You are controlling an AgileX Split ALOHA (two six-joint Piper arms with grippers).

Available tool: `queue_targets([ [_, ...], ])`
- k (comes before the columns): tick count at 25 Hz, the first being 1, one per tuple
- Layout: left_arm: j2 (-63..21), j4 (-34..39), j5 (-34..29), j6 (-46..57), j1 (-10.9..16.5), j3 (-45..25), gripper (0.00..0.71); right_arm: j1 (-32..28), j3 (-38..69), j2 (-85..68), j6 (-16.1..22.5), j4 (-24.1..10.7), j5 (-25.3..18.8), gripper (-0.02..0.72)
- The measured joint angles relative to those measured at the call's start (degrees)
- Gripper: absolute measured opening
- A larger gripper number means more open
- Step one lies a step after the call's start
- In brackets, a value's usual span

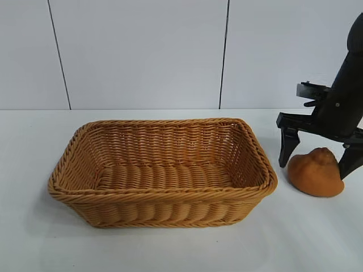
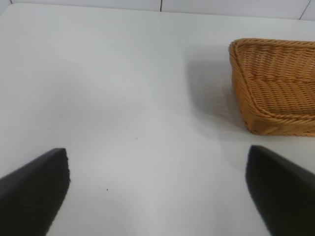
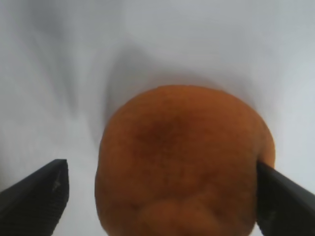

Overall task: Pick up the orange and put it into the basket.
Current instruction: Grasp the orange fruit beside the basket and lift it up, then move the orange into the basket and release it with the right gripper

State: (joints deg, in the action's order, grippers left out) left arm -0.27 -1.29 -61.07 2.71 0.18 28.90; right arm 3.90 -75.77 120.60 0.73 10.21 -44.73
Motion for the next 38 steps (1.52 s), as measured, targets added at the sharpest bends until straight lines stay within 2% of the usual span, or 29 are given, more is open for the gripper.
queue_targets([
  [1,0.0,0.0,0.0,0.0,0.0,0.0,0.693,0.0,0.0,0.2,0.1,0.0,0.0,0.646],
  [3,0.0,0.0,0.0,0.0,0.0,0.0,0.693,0.0,0.0,0.2,0.1,-0.1,-0.1,0.519],
  [6,0.0,0.0,0.0,0.0,0.0,0.0,0.693,0.0,0.0,-0.3,0.3,-0.1,-1.1,0.196],
  [8,0.0,0.0,0.0,0.0,0.0,0.0,0.693,0.0,0.0,-1.6,0.3,-0.1,-1.6,0.062],
  [21,0.0,0.0,0.0,0.0,0.0,0.0,0.693,0.0,0.0,-17.1,0.3,-0.3,-7.9,0.064],
  [26,0.0,0.0,0.0,0.0,0.0,0.0,0.693,1.8,0.0,-22.2,0.3,0.8,-8.2,0.064],
  [32,0.0,0.0,0.0,0.0,0.0,0.0,0.693,10.9,0.0,-24.3,0.3,2.8,-6.5,0.064],
  [38,0.0,0.0,0.0,0.0,0.0,0.0,0.693,21.9,0.0,-24.1,2.4,4.5,0.4,0.064],
])
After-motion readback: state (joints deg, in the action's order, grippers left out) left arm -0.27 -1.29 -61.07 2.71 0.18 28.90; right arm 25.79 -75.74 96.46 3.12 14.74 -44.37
